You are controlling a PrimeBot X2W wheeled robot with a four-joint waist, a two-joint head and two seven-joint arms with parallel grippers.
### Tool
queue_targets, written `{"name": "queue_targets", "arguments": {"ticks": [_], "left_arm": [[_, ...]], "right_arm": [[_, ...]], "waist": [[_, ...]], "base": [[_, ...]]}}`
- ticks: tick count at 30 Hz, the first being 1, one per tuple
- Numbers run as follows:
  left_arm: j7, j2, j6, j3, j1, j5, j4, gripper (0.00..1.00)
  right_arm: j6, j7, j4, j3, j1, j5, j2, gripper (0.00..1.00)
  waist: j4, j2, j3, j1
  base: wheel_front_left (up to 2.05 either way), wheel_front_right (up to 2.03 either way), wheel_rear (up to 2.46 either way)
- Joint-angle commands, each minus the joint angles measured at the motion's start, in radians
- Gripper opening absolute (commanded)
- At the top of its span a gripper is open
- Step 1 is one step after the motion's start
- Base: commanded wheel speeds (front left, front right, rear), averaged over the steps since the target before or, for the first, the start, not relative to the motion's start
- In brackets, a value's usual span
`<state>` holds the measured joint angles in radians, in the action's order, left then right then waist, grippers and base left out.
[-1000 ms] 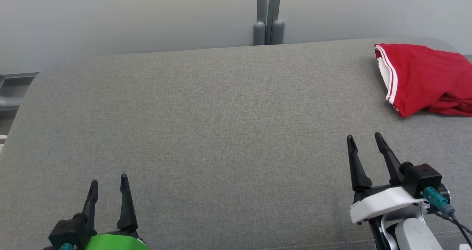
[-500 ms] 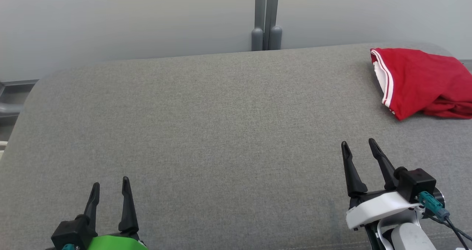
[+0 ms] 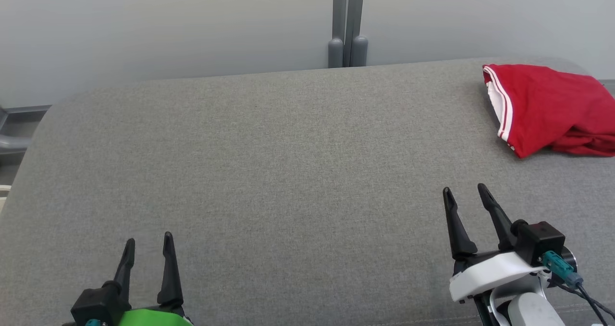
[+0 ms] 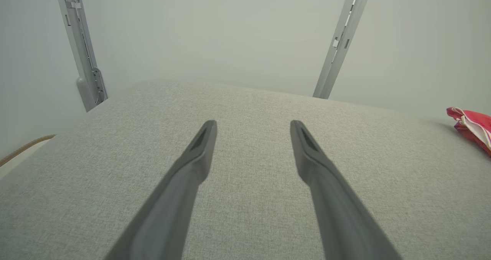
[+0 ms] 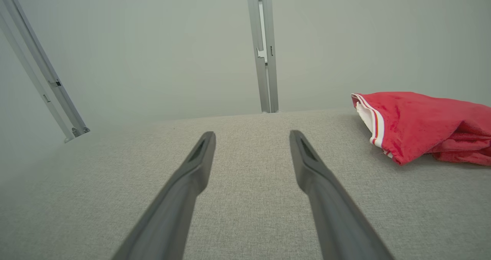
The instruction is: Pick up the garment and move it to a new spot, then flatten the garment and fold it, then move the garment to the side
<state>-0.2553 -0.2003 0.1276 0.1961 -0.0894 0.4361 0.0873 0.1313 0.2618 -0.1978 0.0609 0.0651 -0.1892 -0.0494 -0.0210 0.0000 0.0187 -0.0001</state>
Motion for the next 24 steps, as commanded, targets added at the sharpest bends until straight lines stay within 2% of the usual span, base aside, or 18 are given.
{"name": "queue_targets", "arguments": {"ticks": [1, 5, 14, 24], "left_arm": [[0.000, 0.000, -0.001, 0.000, 0.000, 0.000, 0.002, 0.00], [0.004, 0.009, -0.003, 0.004, -0.005, 0.014, 0.031, 0.00], [0.046, 0.029, -0.041, -0.027, 0.032, 0.191, 0.054, 0.00], [0.078, 0.043, -0.070, -0.051, 0.060, 0.318, 0.075, 0.00]], "right_arm": [[0.000, 0.000, -0.002, 0.000, -0.001, 0.000, 0.000, 0.00], [0.000, -0.004, -0.029, 0.000, -0.017, -0.014, 0.005, 0.00], [0.000, -0.065, -0.032, -0.034, -0.006, -0.231, -0.002, 0.00], [0.000, -0.110, -0.035, -0.060, 0.002, -0.385, -0.006, 0.00]], "waist": [[0.000, 0.0000, 0.000, 0.0001], [0.000, 0.0000, 0.000, 0.0001], [0.002, 0.0000, -0.002, 0.0001], [0.003, 0.0000, -0.004, 0.0001]], "base": [[0.00, 0.00, 0.00], [0.00, 0.00, 0.00], [0.00, 0.00, 0.00], [0.00, 0.00, 0.00]]}}
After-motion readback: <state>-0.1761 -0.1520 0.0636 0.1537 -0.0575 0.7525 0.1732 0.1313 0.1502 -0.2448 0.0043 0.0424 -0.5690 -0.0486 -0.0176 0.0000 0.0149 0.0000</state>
